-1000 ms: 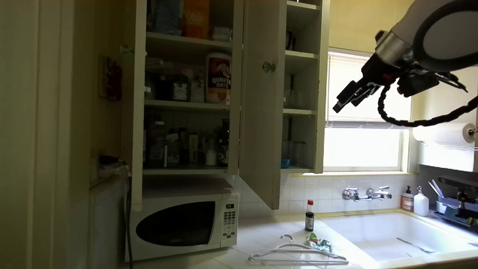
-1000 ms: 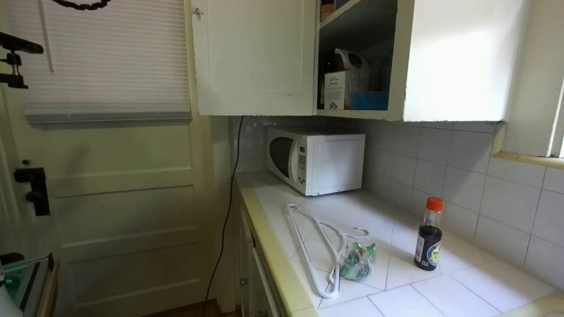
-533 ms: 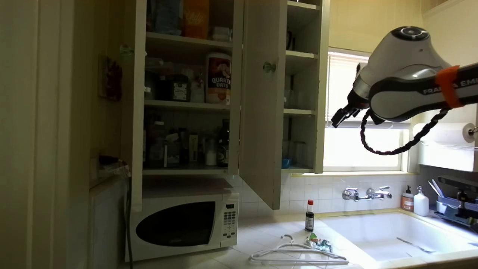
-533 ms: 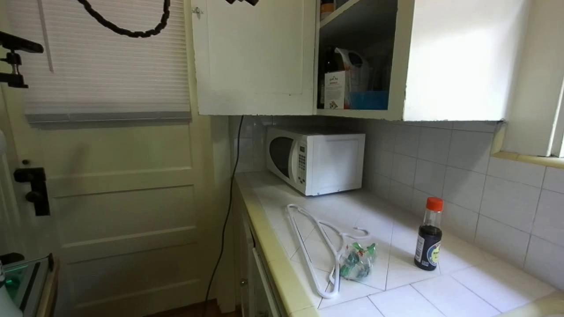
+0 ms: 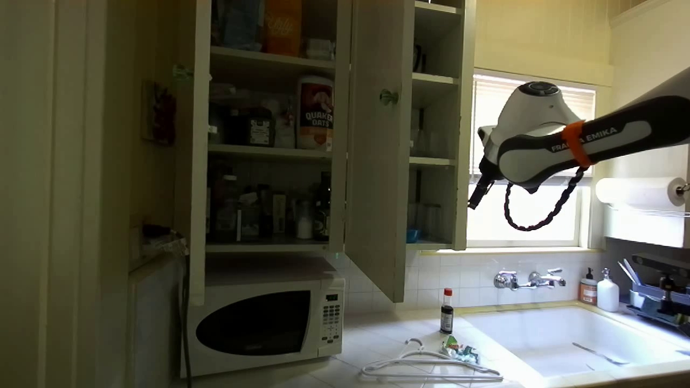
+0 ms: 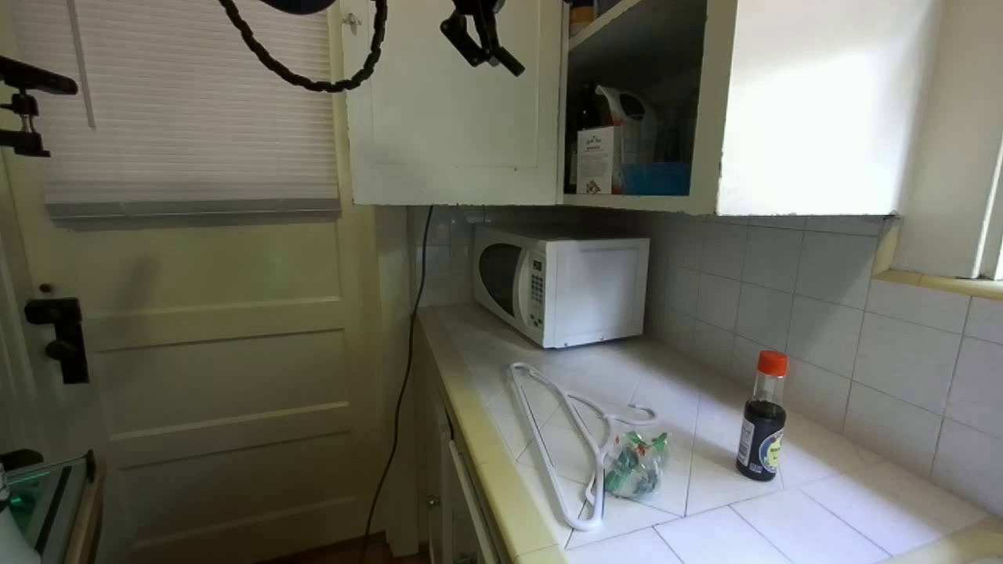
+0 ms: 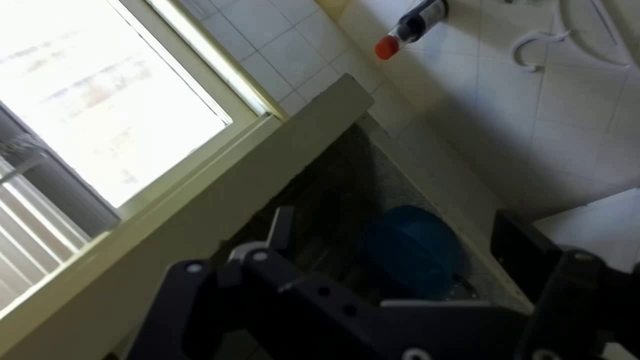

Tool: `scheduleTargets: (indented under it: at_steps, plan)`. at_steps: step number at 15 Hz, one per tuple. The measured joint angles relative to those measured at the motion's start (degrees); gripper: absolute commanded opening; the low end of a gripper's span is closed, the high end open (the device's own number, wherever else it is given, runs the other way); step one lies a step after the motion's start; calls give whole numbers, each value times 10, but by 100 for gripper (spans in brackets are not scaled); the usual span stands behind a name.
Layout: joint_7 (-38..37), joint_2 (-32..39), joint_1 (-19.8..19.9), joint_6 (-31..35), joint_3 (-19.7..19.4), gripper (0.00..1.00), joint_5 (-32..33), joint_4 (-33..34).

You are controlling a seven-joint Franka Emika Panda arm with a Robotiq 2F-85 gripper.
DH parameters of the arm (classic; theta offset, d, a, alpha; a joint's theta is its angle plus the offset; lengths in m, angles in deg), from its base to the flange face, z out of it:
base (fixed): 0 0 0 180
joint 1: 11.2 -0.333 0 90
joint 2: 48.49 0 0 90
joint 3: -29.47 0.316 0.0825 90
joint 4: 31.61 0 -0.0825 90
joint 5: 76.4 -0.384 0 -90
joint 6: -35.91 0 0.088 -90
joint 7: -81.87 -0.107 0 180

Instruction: Open the right side of the cabinet

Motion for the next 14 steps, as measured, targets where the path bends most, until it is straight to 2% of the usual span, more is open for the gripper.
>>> scheduleTargets:
  at_steps: [2,7,10,14]
  plan:
    - [30,20,-23,-12,-15,100,-26,16]
    - [56,28,-29,-13,-22,100,-30,26]
    - [153,30,-49,-13,-36,100,-40,26]
    - [298,58,-85,-13,-65,100,-87,35]
